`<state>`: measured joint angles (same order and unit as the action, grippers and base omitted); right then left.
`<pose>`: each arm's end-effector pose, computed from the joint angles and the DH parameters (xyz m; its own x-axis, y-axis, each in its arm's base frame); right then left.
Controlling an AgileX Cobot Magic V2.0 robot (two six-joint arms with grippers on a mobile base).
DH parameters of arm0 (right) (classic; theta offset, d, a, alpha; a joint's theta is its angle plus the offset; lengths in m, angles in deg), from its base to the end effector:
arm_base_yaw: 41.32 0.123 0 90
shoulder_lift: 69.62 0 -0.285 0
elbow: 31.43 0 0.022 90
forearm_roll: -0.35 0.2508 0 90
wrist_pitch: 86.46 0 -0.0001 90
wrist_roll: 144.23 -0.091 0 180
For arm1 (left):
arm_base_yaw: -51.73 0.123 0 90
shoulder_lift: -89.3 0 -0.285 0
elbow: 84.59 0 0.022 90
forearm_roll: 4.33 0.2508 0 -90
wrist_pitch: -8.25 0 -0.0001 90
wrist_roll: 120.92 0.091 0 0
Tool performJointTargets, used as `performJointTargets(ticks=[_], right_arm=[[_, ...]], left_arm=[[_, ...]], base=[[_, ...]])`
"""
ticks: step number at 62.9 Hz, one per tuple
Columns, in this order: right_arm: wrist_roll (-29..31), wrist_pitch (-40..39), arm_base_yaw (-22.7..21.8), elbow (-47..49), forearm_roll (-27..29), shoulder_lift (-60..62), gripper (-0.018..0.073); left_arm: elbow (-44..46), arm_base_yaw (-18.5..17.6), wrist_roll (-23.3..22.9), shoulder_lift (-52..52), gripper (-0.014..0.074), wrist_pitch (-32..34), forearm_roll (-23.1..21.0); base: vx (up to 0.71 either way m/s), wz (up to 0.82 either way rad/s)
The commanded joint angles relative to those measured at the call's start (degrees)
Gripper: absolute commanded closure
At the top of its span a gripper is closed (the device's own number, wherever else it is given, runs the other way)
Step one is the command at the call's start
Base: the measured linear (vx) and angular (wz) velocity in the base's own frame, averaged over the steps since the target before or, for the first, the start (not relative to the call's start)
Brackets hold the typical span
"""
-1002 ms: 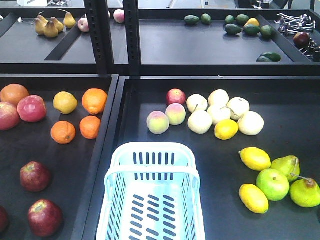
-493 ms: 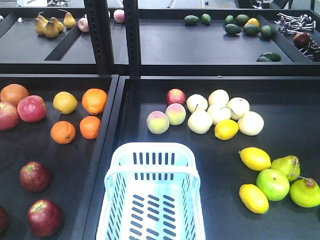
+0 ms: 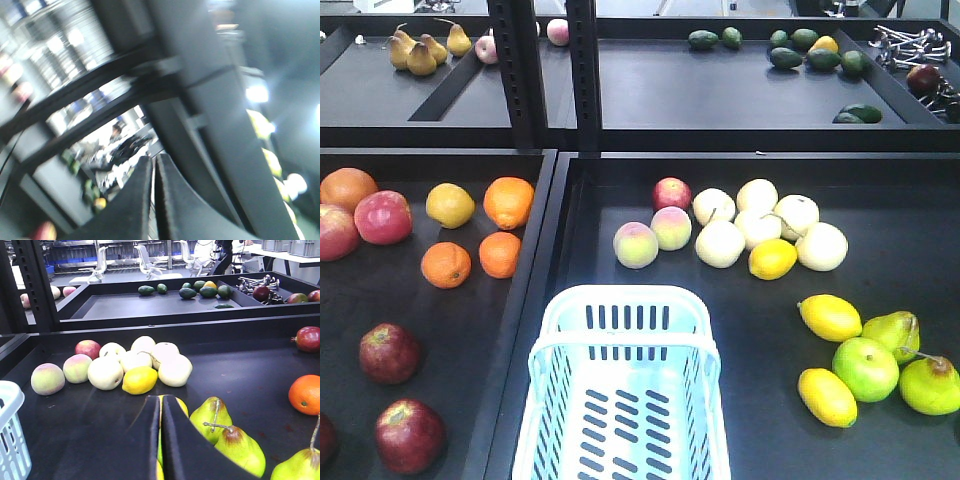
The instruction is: Pick three apples into basket with both arms
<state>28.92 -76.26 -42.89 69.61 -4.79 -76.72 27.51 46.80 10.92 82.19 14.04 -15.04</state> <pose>0.0563 -0.0030 0.1875 -0.1069 0.0342 -0.9937 0.0465 0.9985 0.0293 0.0389 -0.0017 0.2764 0.1236 -0.8692 -0.4788 0.3364 0.4906 -0.8038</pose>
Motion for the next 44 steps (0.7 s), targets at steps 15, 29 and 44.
performJointTargets(ticks=[15, 29, 44], right_arm=[[0.2, -4.3, 0.3, -0.7, -0.4, 0.4, 0.0568], [0.2, -4.3, 0.3, -0.7, -0.4, 0.4, 0.0568], [0.2, -4.3, 0.3, -0.7, -0.4, 0.4, 0.0568]], left_arm=[[17.6, -3.9, 1.9, -11.9, 0.0603, -8.6, 10.3], [21.2, -16.3, 6.4, -22.3, 0.0603, -7.9, 8.5], [26.6, -28.0, 20.2, -33.1, 0.0603, -11.2, 8.5]], base=[[0.00, 0.00], [0.00, 0.00], [0.00, 0.00]])
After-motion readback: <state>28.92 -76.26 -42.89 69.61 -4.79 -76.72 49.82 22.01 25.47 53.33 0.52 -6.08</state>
